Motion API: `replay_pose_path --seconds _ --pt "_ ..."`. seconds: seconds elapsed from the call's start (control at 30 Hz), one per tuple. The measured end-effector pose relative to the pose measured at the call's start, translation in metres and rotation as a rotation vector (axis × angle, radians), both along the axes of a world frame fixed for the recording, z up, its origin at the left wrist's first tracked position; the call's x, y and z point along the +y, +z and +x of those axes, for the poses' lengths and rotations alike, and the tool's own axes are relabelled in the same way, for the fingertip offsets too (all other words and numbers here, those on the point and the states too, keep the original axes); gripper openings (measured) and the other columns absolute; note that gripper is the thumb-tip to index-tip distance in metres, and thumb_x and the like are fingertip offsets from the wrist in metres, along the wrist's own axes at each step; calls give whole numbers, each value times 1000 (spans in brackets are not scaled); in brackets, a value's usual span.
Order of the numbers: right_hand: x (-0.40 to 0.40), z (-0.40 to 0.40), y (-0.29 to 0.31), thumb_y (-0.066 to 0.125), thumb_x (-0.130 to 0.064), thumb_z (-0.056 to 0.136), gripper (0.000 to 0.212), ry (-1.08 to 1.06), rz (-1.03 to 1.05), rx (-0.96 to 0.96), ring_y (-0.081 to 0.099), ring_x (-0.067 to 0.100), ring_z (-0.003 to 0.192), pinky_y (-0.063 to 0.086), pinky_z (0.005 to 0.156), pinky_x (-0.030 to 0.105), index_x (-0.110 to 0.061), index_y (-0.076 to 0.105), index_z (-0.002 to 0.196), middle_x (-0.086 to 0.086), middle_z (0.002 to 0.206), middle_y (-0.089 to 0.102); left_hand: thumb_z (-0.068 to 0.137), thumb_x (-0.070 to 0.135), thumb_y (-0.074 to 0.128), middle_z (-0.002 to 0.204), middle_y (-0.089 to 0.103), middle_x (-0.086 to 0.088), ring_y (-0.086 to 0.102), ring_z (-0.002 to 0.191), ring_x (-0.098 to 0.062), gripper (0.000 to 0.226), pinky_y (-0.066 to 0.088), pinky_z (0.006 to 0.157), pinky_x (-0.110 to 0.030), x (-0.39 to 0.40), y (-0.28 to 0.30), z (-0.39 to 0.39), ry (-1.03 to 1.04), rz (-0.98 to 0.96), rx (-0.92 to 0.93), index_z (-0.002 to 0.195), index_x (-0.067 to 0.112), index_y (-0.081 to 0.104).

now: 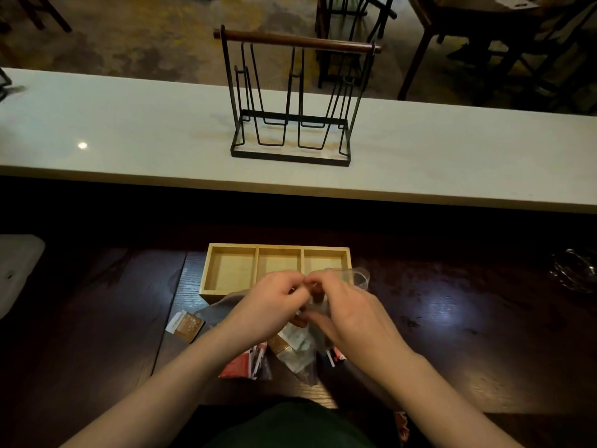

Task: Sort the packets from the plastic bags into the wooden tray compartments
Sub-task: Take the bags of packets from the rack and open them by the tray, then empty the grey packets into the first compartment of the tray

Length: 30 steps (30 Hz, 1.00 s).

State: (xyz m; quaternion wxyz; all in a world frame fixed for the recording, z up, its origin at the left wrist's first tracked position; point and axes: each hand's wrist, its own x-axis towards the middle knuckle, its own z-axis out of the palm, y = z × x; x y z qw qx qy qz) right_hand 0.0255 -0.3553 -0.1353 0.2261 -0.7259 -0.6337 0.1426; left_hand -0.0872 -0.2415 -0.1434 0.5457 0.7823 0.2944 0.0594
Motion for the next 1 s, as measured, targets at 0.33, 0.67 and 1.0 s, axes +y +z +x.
replay_pose_path --seconds 0.33,0.67,1.0 --pt "36 10 36 61 -24 89 10 -93 289 316 64 1 68 55 64 28 -24 67 96 -15 74 67 94 49 43 122 61 -14 61 108 -31 42 55 80 -46 2 -57 -23 488 -796 42 119 17 53" --pt "71 47 46 64 -33 87 17 -141 34 167 66 -3 88 52 86 30 -28 68 103 -16 86 74 100 31 38 83 65 -9 59 61 -22 27 44 37 -23 37 -64 -37 743 -411 -141 101 14 58" --pt "144 10 -13 70 -22 83 5 -125 -42 282 59 4 79 49 76 22 -22 72 87 -11 81 64 95 18 40 64 41 -11 38 55 -11 31 33 53 -33 96 -63 -96 1020 199 -51 70 1 43"
